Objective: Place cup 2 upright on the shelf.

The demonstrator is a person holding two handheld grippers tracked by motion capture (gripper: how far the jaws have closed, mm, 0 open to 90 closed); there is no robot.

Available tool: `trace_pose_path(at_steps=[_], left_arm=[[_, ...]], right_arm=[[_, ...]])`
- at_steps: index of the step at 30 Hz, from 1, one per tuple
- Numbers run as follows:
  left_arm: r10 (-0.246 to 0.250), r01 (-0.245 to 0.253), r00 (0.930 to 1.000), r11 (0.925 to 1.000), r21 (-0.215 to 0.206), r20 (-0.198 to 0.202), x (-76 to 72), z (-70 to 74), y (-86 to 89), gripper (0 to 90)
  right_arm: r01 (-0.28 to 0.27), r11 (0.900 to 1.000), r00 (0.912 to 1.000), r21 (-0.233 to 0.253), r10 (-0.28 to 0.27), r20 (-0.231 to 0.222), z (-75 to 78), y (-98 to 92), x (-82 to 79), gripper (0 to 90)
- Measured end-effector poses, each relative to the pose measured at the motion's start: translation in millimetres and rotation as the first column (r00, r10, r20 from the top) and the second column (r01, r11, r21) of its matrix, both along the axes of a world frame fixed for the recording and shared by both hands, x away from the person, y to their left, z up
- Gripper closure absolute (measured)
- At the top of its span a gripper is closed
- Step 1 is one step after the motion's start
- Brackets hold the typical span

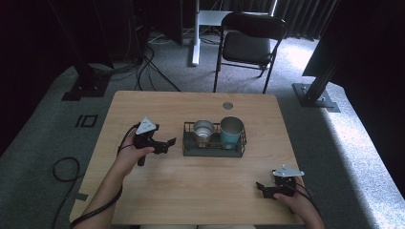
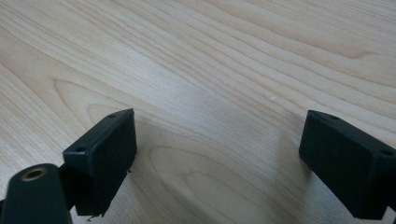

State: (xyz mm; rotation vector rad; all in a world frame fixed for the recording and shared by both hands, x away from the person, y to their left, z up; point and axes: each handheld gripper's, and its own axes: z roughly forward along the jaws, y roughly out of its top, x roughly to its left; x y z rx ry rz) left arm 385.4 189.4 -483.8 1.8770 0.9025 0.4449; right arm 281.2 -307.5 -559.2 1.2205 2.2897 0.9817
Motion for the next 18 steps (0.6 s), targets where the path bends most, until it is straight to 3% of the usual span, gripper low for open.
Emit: trace_pose_path(at_steps=[18], left_arm=[[0.055,-0.055,0.9979,0.9984,0.014,-0.035,-22.8,-20.5,34.4,4.0]], right_arm=[[0.000,1.000,1.0000,0.000,0.000,0.000,0.0,0.0,0.0,10.7]])
